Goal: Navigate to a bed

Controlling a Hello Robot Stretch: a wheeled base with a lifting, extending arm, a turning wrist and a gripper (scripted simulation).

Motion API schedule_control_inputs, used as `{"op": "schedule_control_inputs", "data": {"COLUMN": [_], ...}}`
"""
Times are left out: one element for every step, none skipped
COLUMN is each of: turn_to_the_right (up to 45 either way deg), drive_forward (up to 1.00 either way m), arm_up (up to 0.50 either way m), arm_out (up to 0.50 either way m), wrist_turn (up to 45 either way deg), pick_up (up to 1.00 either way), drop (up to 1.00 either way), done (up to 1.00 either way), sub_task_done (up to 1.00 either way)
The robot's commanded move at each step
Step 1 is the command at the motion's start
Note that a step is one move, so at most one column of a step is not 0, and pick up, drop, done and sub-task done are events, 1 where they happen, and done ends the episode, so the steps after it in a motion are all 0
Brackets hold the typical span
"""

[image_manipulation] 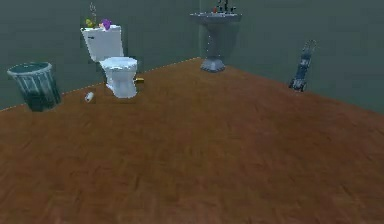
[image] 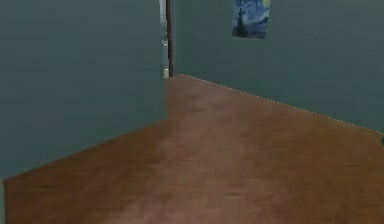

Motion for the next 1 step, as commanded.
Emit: {"op": "schedule_control_inputs", "data": {"turn_to_the_right": [0.0], "drive_forward": [1.0], "arm_up": [0.0], "arm_out": [0.0], "wrist_turn": [0.0], "pick_up": [0.0], "drop": [0.0], "done": [0.0], "sub_task_done": [0.0]}}
